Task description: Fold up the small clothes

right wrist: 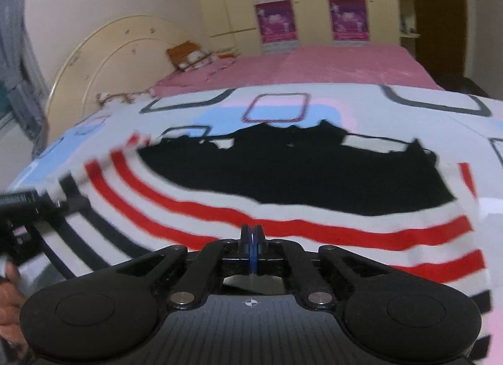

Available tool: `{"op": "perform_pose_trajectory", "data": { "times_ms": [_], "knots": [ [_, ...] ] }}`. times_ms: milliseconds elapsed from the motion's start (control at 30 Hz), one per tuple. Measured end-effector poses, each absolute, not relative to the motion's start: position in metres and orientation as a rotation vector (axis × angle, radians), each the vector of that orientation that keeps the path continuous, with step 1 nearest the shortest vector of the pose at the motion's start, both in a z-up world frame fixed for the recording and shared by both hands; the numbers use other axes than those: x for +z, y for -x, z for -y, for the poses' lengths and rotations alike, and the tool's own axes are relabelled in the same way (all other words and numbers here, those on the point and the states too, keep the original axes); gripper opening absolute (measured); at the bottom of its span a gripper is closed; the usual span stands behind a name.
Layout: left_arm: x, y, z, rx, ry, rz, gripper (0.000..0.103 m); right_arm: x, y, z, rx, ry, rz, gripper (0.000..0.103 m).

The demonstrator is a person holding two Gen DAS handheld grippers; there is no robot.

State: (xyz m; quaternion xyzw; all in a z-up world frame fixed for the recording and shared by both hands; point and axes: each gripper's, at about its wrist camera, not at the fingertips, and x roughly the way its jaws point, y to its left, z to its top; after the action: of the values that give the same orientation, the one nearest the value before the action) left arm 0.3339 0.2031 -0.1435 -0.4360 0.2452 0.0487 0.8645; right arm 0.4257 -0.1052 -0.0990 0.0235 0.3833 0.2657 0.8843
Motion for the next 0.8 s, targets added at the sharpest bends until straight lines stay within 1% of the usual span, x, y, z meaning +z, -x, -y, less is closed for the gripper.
{"op": "perform_pose_trajectory", "data": {
  "times_ms": [33,100,133,267,400,500,633,800],
  "knots": [
    [-0.15,-0.338,-0.205,0.122,0.91,-0.551,0.016,-0.11,-0.428,0.098,0.536,-0.011,-0.838,0.0],
    [-0.168,-0.346,-0.21,0.168,0.931,-0.646,0.016,-0.122,-0.427,0.097,0.527,-0.02,-0.827,0.0],
    [-0.17,-0.343,-0.213,0.154,0.967,-0.62,0.016,-0.122,-0.427,0.097,0.524,-0.022,-0.829,0.0],
    [-0.146,-0.341,-0.198,0.103,0.892,-0.554,0.016,-0.123,-0.427,0.096,0.524,-0.016,-0.83,0.0],
    [-0.111,-0.349,-0.169,0.022,0.822,-0.496,0.016,-0.12,-0.43,0.11,0.542,-0.085,-0.838,0.0],
    [-0.085,-0.359,-0.131,-0.044,0.736,-0.491,0.016,-0.108,-0.429,0.148,0.523,-0.215,-0.812,0.0],
    [-0.059,-0.376,-0.068,-0.151,0.638,-0.523,0.016,-0.094,-0.43,0.214,0.464,-0.317,-0.776,0.0],
    [-0.06,-0.4,0.028,-0.273,0.494,-0.637,0.016,-0.078,-0.434,0.301,0.381,-0.42,-0.752,0.0]
  ]
}}
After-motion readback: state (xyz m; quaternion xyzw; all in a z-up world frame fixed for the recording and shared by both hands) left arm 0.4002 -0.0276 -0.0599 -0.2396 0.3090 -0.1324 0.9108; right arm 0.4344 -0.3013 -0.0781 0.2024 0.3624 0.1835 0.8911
